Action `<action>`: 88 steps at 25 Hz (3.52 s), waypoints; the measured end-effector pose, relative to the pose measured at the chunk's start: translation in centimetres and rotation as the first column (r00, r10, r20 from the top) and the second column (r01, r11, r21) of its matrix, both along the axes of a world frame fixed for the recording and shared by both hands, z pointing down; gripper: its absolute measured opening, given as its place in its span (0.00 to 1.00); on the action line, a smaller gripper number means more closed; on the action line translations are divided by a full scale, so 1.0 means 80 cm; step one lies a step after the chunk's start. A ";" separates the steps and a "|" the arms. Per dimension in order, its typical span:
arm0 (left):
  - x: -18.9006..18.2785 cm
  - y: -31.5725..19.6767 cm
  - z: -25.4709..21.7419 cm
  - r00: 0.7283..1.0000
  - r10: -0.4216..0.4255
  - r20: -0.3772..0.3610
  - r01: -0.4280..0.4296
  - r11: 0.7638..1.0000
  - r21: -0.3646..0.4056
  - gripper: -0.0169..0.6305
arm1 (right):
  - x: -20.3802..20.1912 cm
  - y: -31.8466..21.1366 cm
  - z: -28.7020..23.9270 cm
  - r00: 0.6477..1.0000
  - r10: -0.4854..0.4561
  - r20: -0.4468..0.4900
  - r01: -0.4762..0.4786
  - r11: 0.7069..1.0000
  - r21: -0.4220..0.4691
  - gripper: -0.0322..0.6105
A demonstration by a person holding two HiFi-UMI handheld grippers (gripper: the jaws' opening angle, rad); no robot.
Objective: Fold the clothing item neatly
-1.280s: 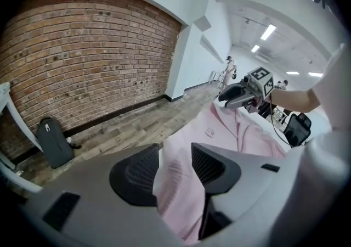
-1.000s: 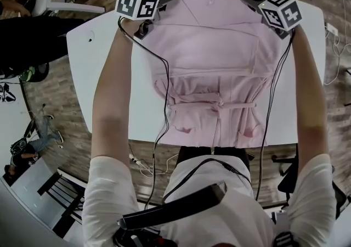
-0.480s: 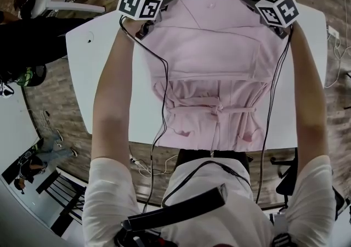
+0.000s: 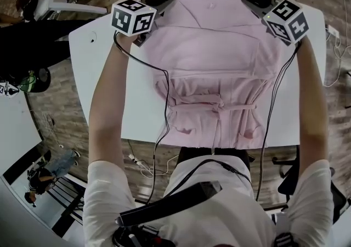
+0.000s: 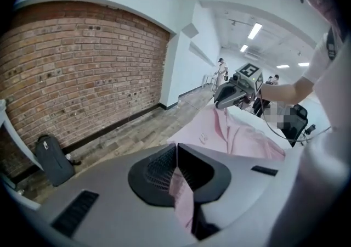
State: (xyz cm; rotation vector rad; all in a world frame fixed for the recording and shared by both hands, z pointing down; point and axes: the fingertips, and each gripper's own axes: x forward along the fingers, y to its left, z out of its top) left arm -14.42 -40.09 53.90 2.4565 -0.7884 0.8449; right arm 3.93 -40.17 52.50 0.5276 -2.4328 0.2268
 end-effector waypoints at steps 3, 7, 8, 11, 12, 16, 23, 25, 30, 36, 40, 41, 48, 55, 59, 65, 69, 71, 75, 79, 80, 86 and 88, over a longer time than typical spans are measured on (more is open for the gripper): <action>0.002 0.021 -0.026 1.000 0.023 0.002 -0.023 0.995 0.094 0.05 | -0.003 0.022 -0.021 1.000 -0.019 -0.003 0.019 0.998 0.060 0.08; 0.002 0.057 -0.061 0.998 0.034 0.047 -0.045 0.967 0.252 0.05 | -0.002 0.060 -0.049 1.000 -0.024 0.007 0.022 0.988 0.151 0.08; 0.004 0.069 -0.066 0.997 0.038 0.065 -0.056 0.956 0.289 0.05 | 0.001 0.071 -0.051 1.000 -0.025 -0.004 0.026 0.984 0.178 0.08; 0.010 0.106 -0.072 0.990 0.049 0.134 -0.098 0.916 0.389 0.05 | 0.011 0.106 -0.047 0.998 -0.038 -0.054 0.051 0.966 0.254 0.08; 0.010 0.117 -0.073 0.987 0.042 0.156 -0.106 0.900 0.423 0.05 | 0.012 0.115 -0.045 0.997 -0.039 -0.066 0.056 0.960 0.276 0.08; 0.017 0.157 -0.061 0.963 0.021 0.269 -0.173 0.814 0.555 0.05 | 0.015 0.148 -0.035 0.992 -0.033 -0.124 0.077 0.924 0.373 0.08; 0.027 0.239 -0.001 0.942 0.040 0.333 -0.232 0.794 0.562 0.07 | 0.015 0.213 0.015 0.969 -0.088 -0.232 0.174 0.908 0.382 0.09; 0.018 0.255 0.017 0.944 0.031 0.329 -0.214 0.816 0.537 0.16 | 0.024 0.228 0.034 0.956 -0.106 -0.272 0.201 0.916 0.347 0.20; -0.010 0.251 0.008 0.978 -0.100 0.183 0.004 0.886 0.463 0.16 | 0.045 0.230 0.027 0.977 -0.058 -0.205 0.117 0.950 0.288 0.22; 0.029 0.187 -0.028 0.990 -0.137 -0.016 0.136 0.955 0.264 0.16 | 0.016 0.180 -0.014 0.998 0.056 0.022 -0.059 0.987 0.147 0.22; 0.060 0.162 -0.017 0.992 -0.125 -0.015 0.126 0.978 0.164 0.03 | -0.005 0.160 -0.004 0.998 0.058 0.012 -0.059 0.990 0.125 0.06; 0.066 0.158 -0.014 0.993 -0.120 -0.012 0.121 0.981 0.151 0.03 | -0.010 0.158 -0.002 0.998 0.061 0.012 -0.062 0.991 0.117 0.05; 0.095 0.161 0.003 0.996 -0.067 -0.059 0.067 0.998 0.005 0.03 | -0.034 0.159 0.017 0.993 0.093 0.076 -0.092 0.996 -0.013 0.05; 0.096 0.191 0.032 0.999 0.025 0.021 -0.023 0.996 -0.085 0.03 | -0.023 0.177 0.042 0.998 0.062 0.009 -0.061 0.994 -0.096 0.05; 0.078 0.203 0.055 0.993 0.055 0.100 -0.044 0.993 -0.113 0.03 | -0.003 0.187 0.064 0.996 0.042 -0.076 -0.050 0.993 -0.103 0.05; 0.055 0.204 0.069 0.994 0.011 0.108 0.002 0.993 -0.120 0.03 | 0.025 0.186 0.079 0.990 0.098 -0.098 -0.108 0.989 -0.102 0.05; 0.060 0.199 0.050 0.996 -0.002 0.084 0.008 0.997 -0.076 0.03 | 0.016 0.183 0.058 0.992 0.124 -0.031 -0.127 0.988 -0.092 0.05; 0.053 0.192 0.058 0.992 -0.017 0.123 0.025 0.998 -0.060 0.03 | 0.017 0.181 0.065 0.990 0.128 -0.058 -0.133 0.987 -0.091 0.05; 0.030 0.178 0.065 0.986 -0.096 0.136 0.106 0.992 -0.068 0.03 | 0.030 0.177 0.080 0.985 0.140 -0.097 -0.151 0.981 -0.122 0.05; 0.020 0.164 0.048 0.983 -0.158 0.095 0.164 0.984 -0.062 0.03 | 0.043 0.158 0.064 0.974 0.221 -0.050 -0.225 0.969 -0.104 0.05; 0.013 0.158 0.046 0.978 -0.190 0.089 0.195 0.979 -0.059 0.03 | 0.049 0.152 0.066 0.969 0.242 -0.056 -0.246 0.964 -0.101 0.05; -0.016 0.150 0.077 0.962 -0.222 0.158 0.237 0.968 -0.078 0.03 | 0.054 0.140 0.080 0.967 0.236 -0.099 -0.244 0.966 -0.083 0.05; -0.017 0.144 0.077 0.963 -0.224 0.147 0.237 0.969 -0.076 0.03 | 0.053 0.132 0.080 0.967 0.237 -0.089 -0.244 0.966 -0.082 0.05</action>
